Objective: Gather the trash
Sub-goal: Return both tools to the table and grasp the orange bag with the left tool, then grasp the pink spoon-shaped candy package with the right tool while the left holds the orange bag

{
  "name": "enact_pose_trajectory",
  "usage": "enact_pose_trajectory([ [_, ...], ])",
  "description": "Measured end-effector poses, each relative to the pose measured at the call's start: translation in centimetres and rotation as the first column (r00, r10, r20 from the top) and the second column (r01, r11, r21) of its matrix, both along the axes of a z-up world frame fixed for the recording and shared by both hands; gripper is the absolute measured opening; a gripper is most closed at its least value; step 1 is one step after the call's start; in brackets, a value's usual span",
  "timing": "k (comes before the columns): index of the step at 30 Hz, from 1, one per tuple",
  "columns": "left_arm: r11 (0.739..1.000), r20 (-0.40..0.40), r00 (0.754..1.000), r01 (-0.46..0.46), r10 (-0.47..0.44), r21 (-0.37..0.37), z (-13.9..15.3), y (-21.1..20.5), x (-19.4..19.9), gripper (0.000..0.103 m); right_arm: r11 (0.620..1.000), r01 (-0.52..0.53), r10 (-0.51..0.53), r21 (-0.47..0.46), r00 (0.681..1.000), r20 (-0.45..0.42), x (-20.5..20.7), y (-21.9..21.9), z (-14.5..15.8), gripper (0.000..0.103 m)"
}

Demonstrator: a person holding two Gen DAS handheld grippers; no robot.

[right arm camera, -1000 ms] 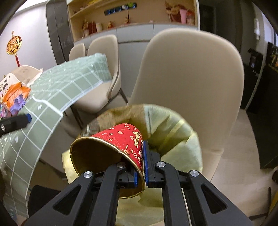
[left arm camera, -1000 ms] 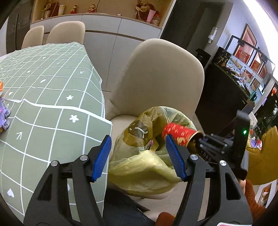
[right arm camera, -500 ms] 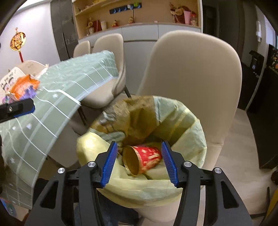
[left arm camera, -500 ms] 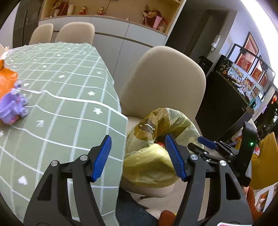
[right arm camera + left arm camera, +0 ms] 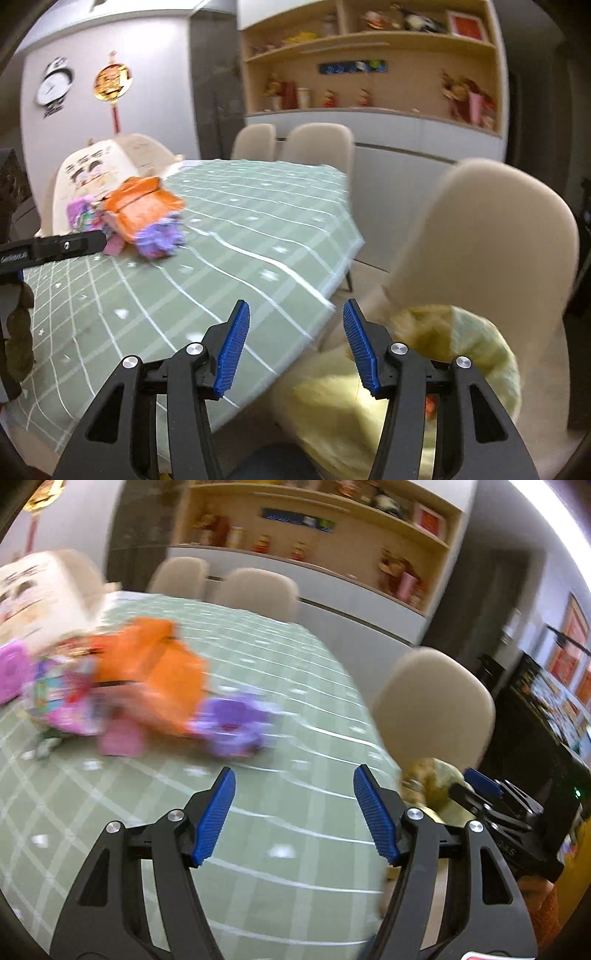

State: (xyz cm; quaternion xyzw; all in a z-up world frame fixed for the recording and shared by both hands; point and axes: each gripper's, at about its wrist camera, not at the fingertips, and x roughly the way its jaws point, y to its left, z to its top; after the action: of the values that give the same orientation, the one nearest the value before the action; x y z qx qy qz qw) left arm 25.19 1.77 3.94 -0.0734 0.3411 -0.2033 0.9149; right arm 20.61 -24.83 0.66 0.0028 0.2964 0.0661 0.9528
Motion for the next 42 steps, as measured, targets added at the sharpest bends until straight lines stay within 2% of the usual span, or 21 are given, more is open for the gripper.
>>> enact_pose_trajectory([
  [4, 0.993, -0.01, 0.993, -0.119, 0.119, -0.018, -0.4, 5.4, 1.4, 0.063, 0.999, -0.048, 0.048, -0.021, 0.999, 0.005, 1.6, 4.1, 0.3, 0.05],
  [8, 0.981, -0.034, 0.983, -0.183, 0.182, -0.057, -0.8, 8.5, 3.0, 0.063, 0.998, -0.06, 0.061, -0.02, 0.998, 0.016, 3.0, 6.7, 0.3, 0.05],
  [11, 0.974, -0.06, 0.977, -0.209, 0.204, -0.087, -1.1, 9.3, 4.8, 0.063, 0.997, -0.081, 0.081, -0.005, 0.997, 0.012, 3.7, 7.9, 0.1, 0.05],
  [14, 0.965, -0.096, 0.968, -0.24, 0.23, -0.102, -1.6, 9.0, 7.0, 0.063, 0.997, -0.076, 0.076, -0.029, 0.997, 0.007, 4.2, 8.7, -0.1, 0.05],
  [19, 0.943, -0.181, 0.933, -0.327, 0.311, -0.065, -2.7, 8.6, 10.9, 0.063, 0.998, -0.05, 0.05, -0.031, 0.999, -0.002, 4.9, 8.7, -0.1, 0.05],
  [20, 0.943, -0.195, 0.931, -0.327, 0.31, -0.066, -2.8, 8.6, 11.4, 0.06, 0.999, -0.045, 0.045, -0.03, 0.999, -0.005, 5.0, 8.7, 0.0, 0.05],
  [21, 0.943, -0.213, 0.929, -0.324, 0.302, -0.075, -3.0, 8.6, 11.9, 0.052, 0.999, -0.042, 0.042, -0.032, 0.999, -0.006, 5.2, 8.8, 0.0, 0.05],
  [22, 0.944, -0.221, 0.929, -0.32, 0.297, -0.077, -3.1, 8.7, 12.0, 0.035, 0.999, -0.039, 0.039, -0.037, 0.999, -0.007, 5.3, 9.0, 0.2, 0.05],
  [25, 0.952, -0.225, 0.936, -0.295, 0.271, -0.078, -3.0, 9.7, 11.1, 0.024, 0.997, -0.043, 0.043, -0.058, 0.999, 0.004, 5.6, 9.5, 0.8, 0.05],
  [27, 0.958, -0.222, 0.942, -0.275, 0.252, -0.083, -2.7, 11.1, 9.8, 0.021, 0.997, -0.054, 0.055, -0.063, 0.998, 0.007, 5.9, 10.1, 1.0, 0.05],
  [30, 0.966, -0.208, 0.95, -0.251, 0.232, -0.069, -2.1, 13.7, 6.6, 0.021, 0.994, -0.097, 0.097, -0.045, 0.995, 0.002, 6.7, 11.7, 1.3, 0.05],
  [33, 0.972, -0.196, 0.954, -0.235, 0.227, -0.016, -1.7, 16.5, 3.2, 0.021, 0.988, -0.151, 0.152, -0.035, 0.988, 0.003, 7.4, 14.3, 1.7, 0.05],
  [36, 0.977, -0.2, 0.957, -0.21, 0.211, 0.027, -1.6, 18.2, 1.2, 0.021, 0.978, -0.207, 0.208, -0.03, 0.978, 0.009, 8.0, 17.2, 2.1, 0.05],
  [42, 0.977, -0.187, 0.959, -0.21, 0.215, 0.047, -1.3, 22.1, -1.4, 0.024, 0.955, -0.295, 0.295, -0.012, 0.955, -0.007, 8.3, 21.4, 2.1, 0.05],
])
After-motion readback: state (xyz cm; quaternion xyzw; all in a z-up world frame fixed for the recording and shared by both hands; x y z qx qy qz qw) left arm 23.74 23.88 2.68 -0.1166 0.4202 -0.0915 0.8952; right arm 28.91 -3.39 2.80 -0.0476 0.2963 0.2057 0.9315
